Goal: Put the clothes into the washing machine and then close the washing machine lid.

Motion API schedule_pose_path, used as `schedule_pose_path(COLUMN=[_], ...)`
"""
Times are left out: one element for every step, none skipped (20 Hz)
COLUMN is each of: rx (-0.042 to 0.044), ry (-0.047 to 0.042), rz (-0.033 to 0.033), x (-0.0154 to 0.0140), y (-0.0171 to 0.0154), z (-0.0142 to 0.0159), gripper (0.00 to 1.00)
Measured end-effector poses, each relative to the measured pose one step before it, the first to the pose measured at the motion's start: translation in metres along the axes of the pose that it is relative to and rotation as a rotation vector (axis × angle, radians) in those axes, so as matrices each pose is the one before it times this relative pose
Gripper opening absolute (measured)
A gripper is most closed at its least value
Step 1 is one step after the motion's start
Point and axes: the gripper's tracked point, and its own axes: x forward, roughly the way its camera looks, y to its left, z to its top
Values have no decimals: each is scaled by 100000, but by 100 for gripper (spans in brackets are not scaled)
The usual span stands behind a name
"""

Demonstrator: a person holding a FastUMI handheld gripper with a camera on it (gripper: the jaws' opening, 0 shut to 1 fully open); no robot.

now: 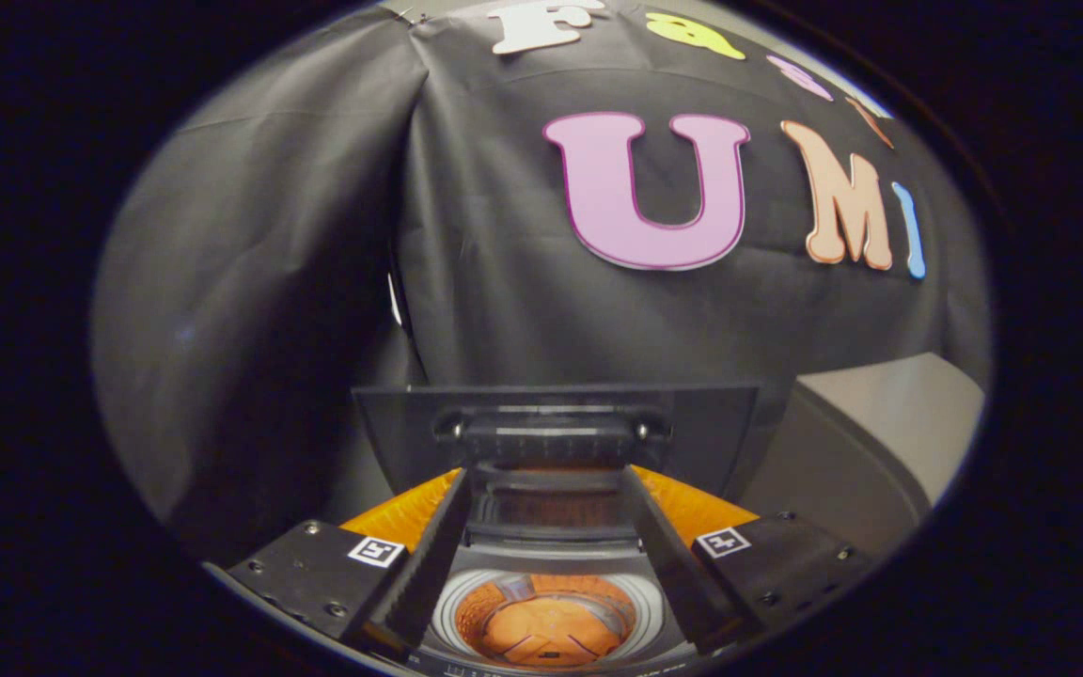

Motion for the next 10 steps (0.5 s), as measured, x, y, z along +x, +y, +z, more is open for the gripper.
schedule_pose_path(rx=[979, 623, 912, 869, 867, 2100, 2442, 3052, 2365, 1729], ry=[-1467, -1490, -1786, -1125, -166, 917, -434, -412, 677, 1521], rz=[-515, -1277, -271, -180, -1555, -1990, -1434, -383, 550, 1132], x=[312, 160, 270, 606, 580, 567, 599, 747, 858, 856], y=[12, -399, -50, 87, -419, -645, -265, -29, 344, 490], z=[1301, 1133, 1170, 880, 756, 381, 355, 468, -46, -426], gripper=[97, 97, 97, 97, 97, 97, 97, 97, 97, 97])
